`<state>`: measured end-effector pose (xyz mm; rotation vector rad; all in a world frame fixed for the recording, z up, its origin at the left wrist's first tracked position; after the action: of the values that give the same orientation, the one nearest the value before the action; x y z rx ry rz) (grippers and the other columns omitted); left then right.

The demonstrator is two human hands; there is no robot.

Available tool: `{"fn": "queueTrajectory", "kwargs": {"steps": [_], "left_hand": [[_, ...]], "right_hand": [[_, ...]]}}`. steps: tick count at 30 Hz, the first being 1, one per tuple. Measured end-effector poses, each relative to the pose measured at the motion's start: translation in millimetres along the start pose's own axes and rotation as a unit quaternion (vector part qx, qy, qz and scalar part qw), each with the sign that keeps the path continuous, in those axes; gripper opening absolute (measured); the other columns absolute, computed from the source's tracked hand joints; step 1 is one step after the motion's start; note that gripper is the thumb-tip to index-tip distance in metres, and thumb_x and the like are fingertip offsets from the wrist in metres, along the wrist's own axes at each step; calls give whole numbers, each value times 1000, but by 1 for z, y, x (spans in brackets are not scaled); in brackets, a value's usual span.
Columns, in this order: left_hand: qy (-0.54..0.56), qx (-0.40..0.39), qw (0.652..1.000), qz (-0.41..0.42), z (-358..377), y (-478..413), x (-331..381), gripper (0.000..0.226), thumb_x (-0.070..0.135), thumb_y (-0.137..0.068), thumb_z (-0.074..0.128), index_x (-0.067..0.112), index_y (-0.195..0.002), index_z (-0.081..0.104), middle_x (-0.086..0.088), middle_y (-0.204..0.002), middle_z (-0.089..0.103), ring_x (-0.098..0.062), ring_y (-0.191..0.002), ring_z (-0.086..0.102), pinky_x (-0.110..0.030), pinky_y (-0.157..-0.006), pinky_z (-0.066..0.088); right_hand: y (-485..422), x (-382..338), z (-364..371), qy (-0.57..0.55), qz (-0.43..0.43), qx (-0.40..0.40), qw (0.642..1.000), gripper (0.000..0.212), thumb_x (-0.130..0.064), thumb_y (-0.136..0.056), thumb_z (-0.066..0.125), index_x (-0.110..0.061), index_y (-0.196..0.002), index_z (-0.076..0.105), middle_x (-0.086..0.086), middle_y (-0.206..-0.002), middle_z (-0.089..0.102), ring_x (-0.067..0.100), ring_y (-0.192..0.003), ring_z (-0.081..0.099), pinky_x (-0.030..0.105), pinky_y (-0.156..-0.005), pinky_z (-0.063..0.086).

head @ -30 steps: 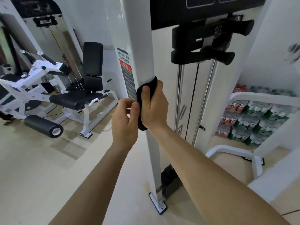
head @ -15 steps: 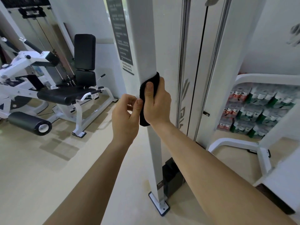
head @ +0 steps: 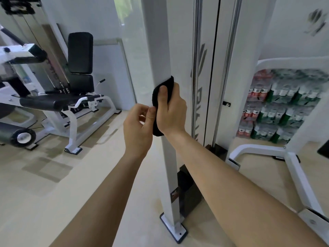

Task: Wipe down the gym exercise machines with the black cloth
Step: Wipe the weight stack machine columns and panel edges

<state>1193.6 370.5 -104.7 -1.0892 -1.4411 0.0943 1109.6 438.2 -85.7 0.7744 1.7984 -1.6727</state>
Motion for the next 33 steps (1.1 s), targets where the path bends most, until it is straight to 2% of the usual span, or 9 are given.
{"fn": "queueTrajectory", "kwargs": {"steps": [3,9,15,18,22,25,28,31,33], "left_hand": [[10,-1,1000,-12,11,25,-27,24,30,-102,56,13,-86,60,9,-80,64,-6,-73,59,-15,-68,43],[3,-6,1000,-31,23,68,-67,21,29,-102,56,19,-84,60,12,-78,64,-6,-72,58,-17,-66,44],[50,39,998,3,23,45,-45,24,28,-102,56,22,-79,56,9,-75,62,-13,-67,55,-22,-63,44],[52,42,998,4,27,52,-61,26,29,-102,57,15,-80,58,3,-76,62,-23,-69,56,-25,-65,44],[32,43,998,-20,39,82,-91,26,31,-101,56,18,-79,57,6,-77,61,-13,-71,56,-23,-67,43],[8,29,998,-59,46,113,-119,22,35,-98,56,26,-78,57,9,-78,62,-9,-72,57,-19,-65,41],[-29,6,996,-88,45,137,-142,24,41,-93,57,20,-82,60,9,-81,65,-9,-75,58,-17,-64,41],[-49,2,995,-90,41,143,-144,25,44,-93,57,21,-85,61,10,-84,66,-8,-75,59,-16,-63,41],[-42,2,996,-76,39,138,-137,26,46,-98,50,25,-86,61,11,-85,66,-9,-76,60,-20,-65,44]], "right_hand": [[27,29,2,5,4,1,1000,53,-58,-96,26,-12,-104,52,-15,-73,54,19,-64,60,31,-57,42],[70,68,4,-6,3,-13,1000,56,-59,-95,23,-14,-111,52,-10,-81,60,20,-71,64,32,-62,46],[37,49,5,-33,-32,4,999,48,-51,-100,29,-13,-121,51,-15,-77,59,14,-68,63,24,-58,39],[46,63,6,-43,-51,6,998,53,-54,-98,27,-12,-121,52,-17,-74,56,12,-66,61,21,-57,38],[72,94,8,-52,-40,-9,998,53,-52,-99,27,-10,-118,53,-19,-70,52,10,-61,56,21,-57,36],[108,125,8,-46,-25,-30,998,57,-55,-99,27,-9,-122,52,-18,-80,57,8,-67,58,16,-58,38],[136,147,6,-36,-20,-59,997,65,-63,-98,27,-10,-131,48,-9,-97,65,8,-79,62,11,-64,41],[137,145,2,-26,-25,-72,997,62,-55,-97,32,-9,-138,42,2,-109,69,20,-88,67,27,-70,49],[125,133,2,-33,-44,-62,997,63,-52,-97,35,-6,-139,40,5,-113,67,21,-91,67,26,-72,49]]}}
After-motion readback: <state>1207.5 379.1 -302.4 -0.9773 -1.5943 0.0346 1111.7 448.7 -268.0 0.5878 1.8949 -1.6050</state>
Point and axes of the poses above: each hand's wrist, its own y-axis away from the middle knuckle, its own z-axis out of the palm, x = y × z, the point moved 2 cm from there along -y, towards the middle knuckle
